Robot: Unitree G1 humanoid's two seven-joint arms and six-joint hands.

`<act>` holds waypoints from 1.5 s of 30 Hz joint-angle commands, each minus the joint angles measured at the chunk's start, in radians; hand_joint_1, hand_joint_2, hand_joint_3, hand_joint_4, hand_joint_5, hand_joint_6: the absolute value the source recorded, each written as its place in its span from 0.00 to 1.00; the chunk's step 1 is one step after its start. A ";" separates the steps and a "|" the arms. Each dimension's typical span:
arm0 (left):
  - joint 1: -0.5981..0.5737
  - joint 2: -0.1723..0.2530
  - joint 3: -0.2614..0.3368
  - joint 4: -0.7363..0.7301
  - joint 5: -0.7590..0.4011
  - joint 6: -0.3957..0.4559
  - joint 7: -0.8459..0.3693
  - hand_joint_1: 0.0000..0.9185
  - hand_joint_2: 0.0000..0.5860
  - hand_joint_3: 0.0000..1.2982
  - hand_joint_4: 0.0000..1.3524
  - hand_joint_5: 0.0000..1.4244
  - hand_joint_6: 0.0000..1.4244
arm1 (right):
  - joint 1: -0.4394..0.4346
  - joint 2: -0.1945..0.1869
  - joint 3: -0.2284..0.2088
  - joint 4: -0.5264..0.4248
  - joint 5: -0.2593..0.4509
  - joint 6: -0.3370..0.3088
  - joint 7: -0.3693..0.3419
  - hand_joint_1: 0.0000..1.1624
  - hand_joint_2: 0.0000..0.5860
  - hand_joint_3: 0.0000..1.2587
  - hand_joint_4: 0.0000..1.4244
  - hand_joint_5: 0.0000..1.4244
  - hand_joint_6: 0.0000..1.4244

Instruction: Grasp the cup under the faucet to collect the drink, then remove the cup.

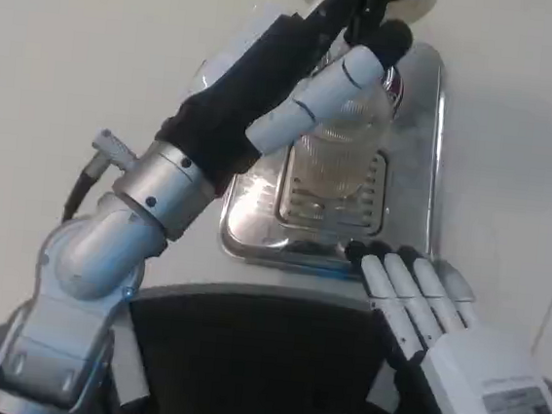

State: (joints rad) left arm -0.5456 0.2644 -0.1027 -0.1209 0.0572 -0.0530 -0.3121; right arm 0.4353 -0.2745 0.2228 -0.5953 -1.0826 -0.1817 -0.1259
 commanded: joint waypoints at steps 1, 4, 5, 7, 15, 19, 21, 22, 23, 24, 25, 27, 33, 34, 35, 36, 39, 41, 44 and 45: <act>-0.006 0.059 -0.040 -0.020 0.094 -0.012 -0.030 0.00 0.30 0.00 0.00 0.00 0.00 | 0.000 0.018 -0.012 0.011 0.037 0.015 -0.010 0.39 0.73 0.01 0.00 0.00 0.00; -0.014 0.100 -0.059 -0.021 0.161 -0.037 -0.033 0.00 0.29 0.00 0.00 0.00 0.00 | -0.002 0.037 -0.023 0.015 0.074 0.029 -0.006 0.41 0.72 0.00 0.00 0.00 0.00; -0.016 0.109 -0.063 -0.021 0.174 -0.043 -0.035 0.00 0.27 0.00 0.00 0.00 0.00 | -0.002 0.041 -0.026 0.016 0.083 0.032 -0.005 0.42 0.72 0.00 0.00 0.00 0.00; -0.018 0.121 -0.069 -0.019 0.192 -0.054 -0.038 0.00 0.27 0.00 0.00 0.00 0.00 | -0.005 0.050 -0.030 0.023 0.104 0.040 -0.005 0.42 0.72 0.00 0.00 0.00 0.00; -0.001 0.168 -0.094 -0.024 0.280 -0.099 -0.038 0.00 0.27 0.00 0.00 0.00 0.00 | -0.052 0.101 -0.043 0.071 0.194 0.076 -0.008 0.45 0.67 0.00 0.00 0.00 0.00; -0.002 0.185 -0.108 -0.023 0.320 -0.116 -0.039 0.00 0.27 0.00 0.00 0.00 0.00 | -0.088 0.139 -0.032 0.082 0.217 0.104 -0.003 0.46 0.65 0.00 0.00 0.00 0.00; -0.001 0.187 -0.110 -0.021 0.332 -0.122 -0.038 0.00 0.27 0.00 0.00 0.00 0.00 | -0.105 0.154 -0.027 0.085 0.227 0.119 -0.001 0.48 0.63 0.00 0.00 0.00 0.00; -0.001 0.186 -0.110 -0.021 0.334 -0.123 -0.037 0.00 0.28 0.00 0.00 0.00 0.00 | -0.110 0.161 -0.026 0.087 0.232 0.126 0.000 0.48 0.61 0.00 0.00 0.00 0.00; 0.000 0.186 -0.110 -0.020 0.336 -0.124 -0.037 0.00 0.28 0.00 0.00 0.00 0.00 | -0.116 0.169 -0.025 0.088 0.239 0.133 0.000 0.49 0.60 0.00 0.00 0.00 0.00; 0.001 0.187 -0.109 -0.020 0.339 -0.126 -0.036 0.00 0.28 0.00 0.00 0.00 0.00 | -0.119 0.173 -0.023 0.089 0.243 0.139 0.000 0.49 0.58 0.00 0.00 0.00 0.00; 0.001 0.187 -0.108 -0.019 0.342 -0.128 -0.035 0.00 0.28 0.00 0.00 0.00 0.00 | -0.124 0.180 -0.022 0.091 0.249 0.145 -0.001 0.51 0.56 0.00 0.00 0.00 0.00; 0.002 0.188 -0.105 -0.017 0.344 -0.133 -0.035 0.00 0.28 0.00 0.00 0.00 0.00 | -0.141 0.200 -0.017 0.097 0.267 0.161 -0.003 0.53 0.53 0.00 0.00 0.00 0.00; 0.010 0.189 -0.100 -0.016 0.336 -0.137 -0.038 0.00 0.28 0.00 0.00 0.00 0.00 | -0.210 0.256 -0.013 0.126 0.327 0.214 -0.001 0.64 0.43 0.00 0.00 0.00 0.00; 0.012 0.190 -0.101 -0.017 0.338 -0.137 -0.038 0.00 0.28 0.00 0.00 0.00 0.00 | -0.224 0.263 -0.015 0.135 0.335 0.223 -0.002 0.64 0.43 0.00 0.00 0.00 0.00; 0.014 0.189 -0.102 -0.018 0.339 -0.136 -0.038 0.00 0.28 0.00 0.00 0.00 0.00 | -0.242 0.268 -0.015 0.145 0.342 0.231 -0.003 0.66 0.40 0.00 0.00 0.00 0.00; 0.016 0.190 -0.102 -0.020 0.341 -0.137 -0.037 0.00 0.28 0.00 0.00 0.00 0.00 | -0.269 0.275 -0.016 0.160 0.347 0.243 -0.003 0.68 0.38 0.00 0.00 0.00 0.00; 0.016 0.191 -0.101 -0.026 0.345 -0.137 -0.036 0.00 0.28 0.00 0.00 0.00 0.00 | -0.345 0.288 -0.016 0.201 0.355 0.270 -0.005 0.75 0.35 0.00 0.00 0.00 0.00; 0.015 0.192 -0.099 -0.027 0.345 -0.135 -0.037 0.00 0.28 0.00 0.00 0.00 0.00 | -0.390 0.291 -0.016 0.228 0.359 0.282 -0.010 0.77 0.34 0.00 0.00 0.00 0.00; 0.017 0.196 -0.099 -0.032 0.344 -0.133 -0.040 0.00 0.28 0.00 0.00 0.00 0.00 | -0.460 0.290 -0.020 0.280 0.368 0.292 -0.019 0.79 0.33 0.00 0.00 0.00 0.00; 0.020 0.197 -0.100 -0.035 0.344 -0.133 -0.041 0.00 0.28 0.00 0.00 0.00 0.00 | -0.479 0.289 -0.022 0.296 0.374 0.294 -0.023 0.79 0.33 0.00 0.00 0.00 0.00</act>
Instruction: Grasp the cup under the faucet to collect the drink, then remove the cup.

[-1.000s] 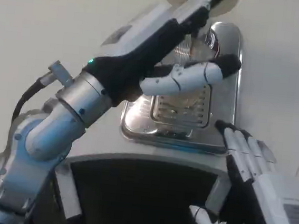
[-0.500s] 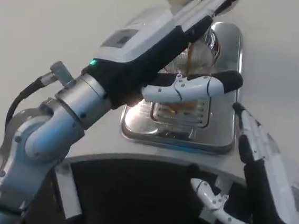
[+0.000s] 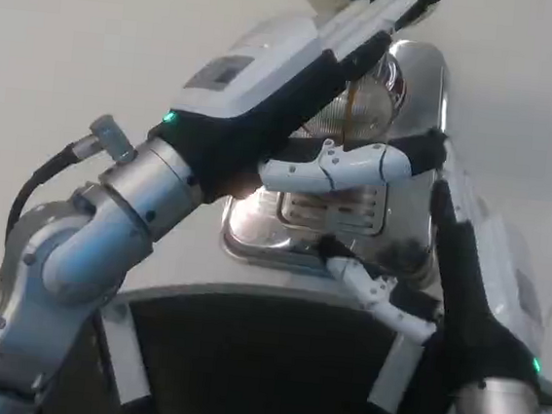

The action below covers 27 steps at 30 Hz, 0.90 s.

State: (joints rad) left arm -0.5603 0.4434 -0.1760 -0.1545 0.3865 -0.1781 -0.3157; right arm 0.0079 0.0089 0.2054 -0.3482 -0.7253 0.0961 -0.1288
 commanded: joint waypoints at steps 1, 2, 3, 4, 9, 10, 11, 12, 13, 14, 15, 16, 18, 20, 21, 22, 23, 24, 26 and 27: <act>0.037 0.019 -0.028 -0.004 0.015 -0.007 -0.037 0.00 0.28 0.00 0.00 0.00 0.00 | -0.067 0.005 -0.007 0.064 0.022 0.019 -0.024 0.80 0.33 0.00 0.00 0.00 0.00; 0.039 0.019 -0.028 -0.006 0.015 -0.006 -0.037 0.00 0.28 0.00 0.00 0.00 0.00 | -0.078 0.006 -0.008 0.079 0.029 0.021 -0.028 0.80 0.33 0.00 0.00 0.00 0.00; 0.040 0.020 -0.028 -0.007 0.016 -0.005 -0.037 0.00 0.28 0.00 0.00 0.00 0.00 | -0.087 0.009 -0.008 0.093 0.032 0.022 -0.034 0.80 0.33 0.00 0.00 0.00 0.00; 0.040 0.020 -0.028 -0.008 0.015 -0.004 -0.037 0.00 0.28 0.00 0.00 0.00 0.00 | -0.093 0.010 -0.007 0.102 0.035 0.023 -0.038 0.81 0.32 0.00 0.00 0.00 0.00; 0.040 0.023 -0.032 -0.006 0.015 -0.009 -0.039 0.00 0.28 0.00 0.00 0.00 0.00 | -0.123 0.029 0.005 0.160 0.047 0.029 -0.078 0.82 0.31 0.00 0.00 0.00 0.00; 0.040 0.023 -0.034 -0.005 0.016 -0.010 -0.039 0.00 0.28 0.00 0.00 0.00 0.00 | -0.131 0.033 0.008 0.170 0.048 0.028 -0.087 0.82 0.31 0.00 0.00 0.00 0.00; 0.041 0.021 -0.035 -0.004 0.015 -0.009 -0.038 0.00 0.28 0.00 0.00 0.00 0.00 | -0.139 0.037 0.010 0.180 0.049 0.028 -0.095 0.82 0.31 0.00 0.00 0.00 0.00; 0.043 0.019 -0.036 -0.002 0.015 -0.008 -0.037 0.00 0.28 0.00 0.00 0.00 0.00 | -0.149 0.041 0.013 0.191 0.050 0.028 -0.102 0.82 0.31 0.00 0.00 0.00 0.00; 0.045 0.017 -0.037 0.000 0.014 -0.007 -0.036 0.00 0.28 0.00 0.00 0.00 0.00 | -0.160 0.045 0.015 0.203 0.052 0.029 -0.109 0.82 0.31 0.00 0.00 0.00 0.00; 0.047 0.016 -0.040 0.001 0.015 -0.006 -0.036 0.00 0.28 0.00 0.00 0.00 0.00 | -0.172 0.051 0.017 0.219 0.057 0.029 -0.118 0.82 0.31 0.00 0.00 0.00 0.00; 0.049 0.015 -0.042 0.000 0.016 -0.006 -0.036 0.00 0.28 0.00 0.00 0.00 0.00 | -0.180 0.055 0.019 0.230 0.060 0.029 -0.124 0.82 0.31 0.00 0.00 0.00 0.00; 0.050 0.015 -0.043 0.000 0.017 -0.005 -0.036 0.00 0.28 0.00 0.00 0.00 0.00 | -0.187 0.060 0.020 0.241 0.063 0.029 -0.131 0.82 0.31 0.00 0.00 0.00 0.00; 0.051 0.015 -0.043 -0.001 0.017 -0.004 -0.036 0.00 0.28 0.00 0.00 0.00 0.00 | -0.198 0.065 0.023 0.257 0.068 0.029 -0.144 0.82 0.31 0.00 0.00 0.00 0.00; 0.052 0.016 -0.042 -0.002 0.018 -0.003 -0.036 0.00 0.28 0.00 0.00 0.00 0.00 | -0.207 0.071 0.026 0.271 0.077 0.030 -0.156 0.83 0.31 0.00 0.00 0.00 0.00; 0.052 0.017 -0.042 -0.002 0.017 -0.002 -0.036 0.00 0.28 0.00 0.00 0.00 0.00 | -0.212 0.073 0.027 0.278 0.079 0.030 -0.162 0.83 0.31 0.00 0.00 0.00 0.00; 0.052 0.018 -0.041 -0.002 0.017 -0.002 -0.036 0.00 0.28 0.00 0.00 0.00 0.00 | -0.215 0.074 0.028 0.283 0.082 0.031 -0.168 0.83 0.31 0.00 0.00 0.00 0.00; 0.052 0.018 -0.040 -0.003 0.017 -0.002 -0.035 0.00 0.28 0.00 0.00 0.00 0.00 | -0.219 0.075 0.029 0.289 0.084 0.031 -0.173 0.83 0.31 0.00 0.00 0.00 0.00; 0.052 0.019 -0.038 -0.003 0.018 -0.002 -0.035 0.00 0.28 0.00 0.00 0.00 0.00 | -0.225 0.077 0.029 0.297 0.088 0.032 -0.179 0.83 0.31 0.00 0.00 0.00 0.00; 0.053 0.020 -0.034 -0.004 0.018 -0.002 -0.032 0.00 0.28 0.00 0.00 0.00 0.00 | -0.235 0.079 0.029 0.307 0.093 0.034 -0.191 0.83 0.31 0.00 0.00 0.00 0.00; 0.054 0.020 -0.033 -0.004 0.018 -0.001 -0.032 0.00 0.28 0.00 0.00 0.00 0.00 | -0.239 0.078 0.031 0.309 0.094 0.035 -0.197 0.83 0.31 0.00 0.00 0.00 0.00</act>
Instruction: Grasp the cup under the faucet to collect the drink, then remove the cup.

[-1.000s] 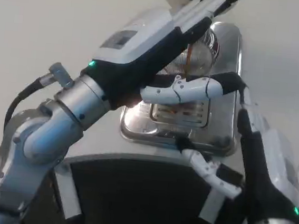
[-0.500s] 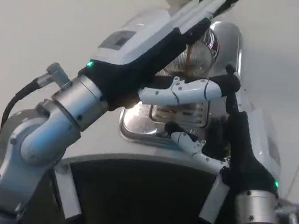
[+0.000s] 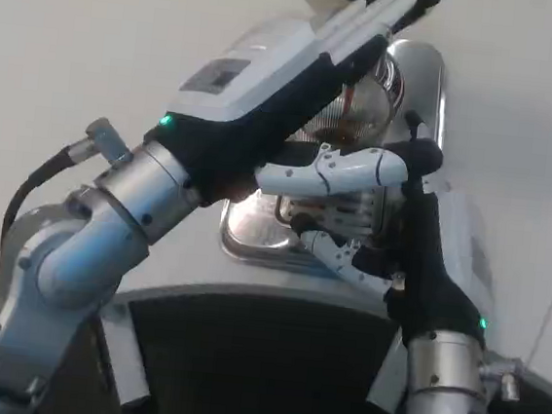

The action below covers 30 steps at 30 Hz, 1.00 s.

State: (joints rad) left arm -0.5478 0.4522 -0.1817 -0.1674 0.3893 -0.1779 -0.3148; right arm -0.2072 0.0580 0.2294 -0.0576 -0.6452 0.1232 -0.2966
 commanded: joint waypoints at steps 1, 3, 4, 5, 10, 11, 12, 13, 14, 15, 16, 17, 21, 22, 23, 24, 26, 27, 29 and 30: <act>0.042 0.012 -0.025 0.009 0.015 -0.001 -0.032 0.00 0.28 0.00 0.00 0.00 0.00 | -0.029 0.026 0.009 0.019 0.013 0.008 -0.033 0.83 0.31 0.00 0.00 0.00 0.00; 0.043 0.014 -0.020 0.008 0.015 -0.002 -0.028 0.00 0.28 0.00 0.00 0.00 0.00 | -0.043 0.025 0.006 0.027 0.020 0.010 -0.036 0.83 0.31 0.00 0.00 0.00 0.00; 0.044 0.015 -0.015 0.008 0.015 -0.003 -0.024 0.00 0.28 0.00 0.00 0.00 0.00 | -0.051 0.024 0.002 0.034 0.026 0.010 -0.036 0.83 0.31 0.00 0.00 0.00 0.00; 0.050 0.014 -0.003 0.004 0.018 -0.006 -0.008 0.00 0.28 0.00 0.00 0.00 0.00 | -0.056 0.024 0.000 0.039 0.030 0.010 -0.036 0.83 0.31 0.00 0.00 0.00 0.00; 0.072 0.026 0.049 -0.005 0.029 -0.012 0.050 0.00 0.29 0.00 0.00 0.00 0.00 | -0.098 0.013 0.000 0.078 0.039 -0.001 -0.038 0.83 0.32 0.00 0.00 0.00 0.00; 0.075 0.030 0.057 -0.005 0.030 -0.012 0.052 0.00 0.29 0.00 0.00 0.00 0.00 | -0.102 0.013 0.000 0.082 0.038 -0.001 -0.040 0.83 0.32 0.00 0.00 0.00 0.00; 0.080 0.034 0.066 -0.006 0.031 -0.009 0.055 0.00 0.29 0.00 0.00 0.00 0.00 | -0.107 0.013 -0.001 0.085 0.039 0.000 -0.042 0.83 0.32 0.00 0.00 0.00 0.00; 0.087 0.038 0.075 -0.009 0.031 -0.006 0.057 0.00 0.29 0.00 0.00 0.00 0.00 | -0.110 0.012 -0.001 0.088 0.040 0.000 -0.044 0.83 0.32 0.00 0.00 0.00 0.00; 0.092 0.041 0.080 -0.011 0.032 -0.003 0.058 0.00 0.29 0.00 0.00 0.00 0.00 | -0.113 0.013 -0.002 0.090 0.040 0.002 -0.046 0.83 0.32 0.00 0.00 0.00 0.00; 0.106 0.046 0.094 -0.017 0.035 -0.003 0.063 0.00 0.29 0.00 0.00 0.00 0.00 | -0.118 0.012 -0.004 0.095 0.041 0.002 -0.048 0.83 0.32 0.00 0.00 0.00 0.00; 0.120 0.056 0.105 -0.022 0.044 -0.007 0.067 0.00 0.29 0.00 0.00 0.00 0.00 | -0.125 0.011 -0.006 0.101 0.042 0.002 -0.049 0.83 0.32 0.00 0.00 0.00 0.00; 0.134 0.066 0.114 -0.029 0.057 -0.010 0.073 0.00 0.29 0.00 0.00 0.00 0.00 | -0.131 0.009 -0.007 0.107 0.043 0.001 -0.050 0.83 0.32 0.00 0.00 0.00 0.00; 0.189 0.080 0.148 -0.046 0.079 0.005 0.089 0.00 0.29 0.00 0.00 0.00 0.00 | -0.157 0.006 -0.011 0.133 0.047 -0.002 -0.052 0.83 0.32 0.00 0.00 0.00 0.00; 0.204 0.080 0.156 -0.048 0.081 0.007 0.096 0.00 0.29 0.00 0.00 0.00 0.00 | -0.167 0.006 -0.012 0.143 0.049 -0.004 -0.053 0.83 0.31 0.00 0.00 0.00 0.00; 0.221 0.079 0.166 -0.049 0.084 0.007 0.105 0.00 0.29 0.00 0.00 0.00 0.00 | -0.178 0.005 -0.013 0.153 0.049 -0.005 -0.055 0.84 0.31 0.00 0.00 0.00 0.01; 0.249 0.079 0.179 -0.047 0.085 0.007 0.118 0.00 0.29 0.00 0.00 0.00 0.00 | -0.185 0.005 -0.013 0.160 0.050 -0.006 -0.057 0.84 0.31 0.00 0.00 0.00 0.01; 0.289 0.078 0.198 -0.044 0.088 0.004 0.136 0.00 0.30 0.00 0.00 0.00 0.00 | -0.206 0.005 -0.016 0.184 0.056 -0.011 -0.061 0.84 0.31 0.00 0.00 0.00 0.01; 0.307 0.077 0.205 -0.040 0.090 0.001 0.147 0.00 0.30 0.00 0.00 0.00 0.00 | -0.212 0.005 -0.017 0.192 0.059 -0.013 -0.062 0.84 0.31 0.00 0.00 0.00 0.01; 0.331 0.075 0.212 -0.035 0.093 -0.005 0.165 0.00 0.30 0.00 0.00 0.00 0.00 | -0.226 0.006 -0.021 0.209 0.066 -0.017 -0.065 0.85 0.31 0.00 0.00 0.00 0.01; 0.344 0.073 0.216 -0.030 0.096 -0.007 0.176 0.00 0.30 0.00 0.00 0.00 0.00 | -0.230 0.005 -0.021 0.215 0.069 -0.018 -0.067 0.85 0.31 0.00 0.00 0.00 0.01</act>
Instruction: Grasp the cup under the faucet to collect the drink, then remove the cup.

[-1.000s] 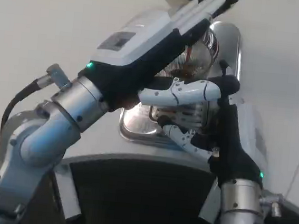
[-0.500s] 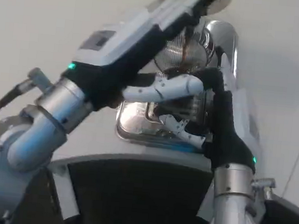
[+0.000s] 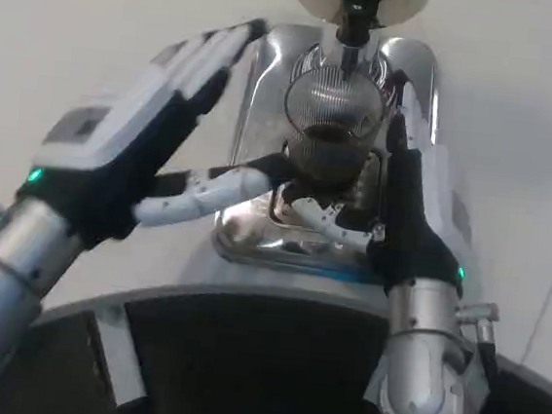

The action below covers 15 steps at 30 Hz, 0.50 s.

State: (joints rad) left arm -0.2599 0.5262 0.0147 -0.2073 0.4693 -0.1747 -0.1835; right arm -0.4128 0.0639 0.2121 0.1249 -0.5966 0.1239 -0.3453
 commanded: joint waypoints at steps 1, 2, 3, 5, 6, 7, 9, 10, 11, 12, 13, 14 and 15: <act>0.065 -0.002 0.021 0.013 0.018 -0.011 0.053 0.00 0.30 0.00 0.00 0.00 0.00 | -0.030 -0.001 -0.004 0.041 0.023 -0.020 -0.021 0.85 0.31 0.00 0.00 0.00 0.01; 0.073 -0.002 0.023 0.016 0.019 -0.010 0.058 0.00 0.30 0.00 0.00 0.00 0.00 | -0.036 -0.001 -0.005 0.048 0.026 -0.019 -0.023 0.85 0.31 0.00 0.00 0.00 0.01; 0.080 -0.001 0.023 0.020 0.021 -0.010 0.062 0.00 0.30 0.00 0.00 0.00 0.00 | -0.042 0.000 -0.005 0.054 0.027 -0.018 -0.027 0.85 0.31 0.00 0.00 0.00 0.01; 0.092 0.002 0.024 0.030 0.020 -0.009 0.070 0.00 0.30 0.00 0.00 0.00 0.00 | -0.056 0.002 -0.007 0.068 0.028 -0.013 -0.032 0.85 0.31 0.00 0.00 0.00 0.01; 0.095 0.002 0.024 0.033 0.019 -0.009 0.072 0.00 0.30 0.00 0.00 0.00 0.00 | -0.067 0.002 -0.008 0.077 0.028 -0.010 -0.035 0.85 0.31 0.00 0.00 0.00 0.01; 0.097 0.003 0.024 0.036 0.017 -0.008 0.072 0.00 0.30 0.00 0.00 0.00 0.00 | -0.078 0.003 -0.008 0.087 0.027 -0.007 -0.038 0.85 0.31 0.00 0.00 0.00 0.02; 0.099 0.004 0.023 0.039 0.014 -0.007 0.071 0.00 0.30 0.00 0.00 0.00 0.00 | -0.092 0.004 -0.009 0.102 0.027 -0.004 -0.045 0.86 0.31 0.00 0.00 0.00 0.02; 0.099 0.004 0.023 0.039 0.013 -0.008 0.071 0.00 0.31 0.00 0.00 0.00 0.00 | -0.099 0.006 -0.010 0.110 0.027 -0.001 -0.050 0.86 0.31 0.00 0.00 0.00 0.02; 0.101 0.003 0.023 0.037 0.012 -0.008 0.071 0.00 0.31 0.00 0.00 0.00 0.00 | -0.103 0.007 -0.011 0.116 0.027 0.001 -0.054 0.86 0.31 0.00 0.00 0.00 0.02; 0.102 0.002 0.024 0.036 0.011 -0.008 0.071 0.00 0.31 0.00 0.00 0.00 0.00 | -0.108 0.008 -0.012 0.122 0.027 0.004 -0.060 0.86 0.31 0.00 0.00 0.00 0.02; 0.103 0.001 0.024 0.034 0.011 -0.007 0.071 0.00 0.31 0.00 0.00 0.00 0.00 | -0.113 0.011 -0.013 0.128 0.027 0.009 -0.067 0.86 0.31 0.00 0.00 0.00 0.02; 0.105 0.001 0.022 0.031 0.012 -0.005 0.070 0.00 0.31 0.00 0.00 0.00 0.00 | -0.117 0.013 -0.014 0.132 0.026 0.012 -0.072 0.87 0.31 0.00 0.00 0.00 0.03; 0.106 0.000 0.021 0.029 0.013 -0.004 0.069 0.00 0.31 0.00 0.00 0.00 0.00 | -0.125 0.017 -0.015 0.142 0.029 0.014 -0.077 0.87 0.31 0.00 0.00 0.00 0.03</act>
State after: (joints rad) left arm -0.1674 0.5261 0.0317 -0.1760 0.4811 -0.1760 -0.1240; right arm -0.5172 0.0677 0.2003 0.2415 -0.5763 0.1254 -0.4005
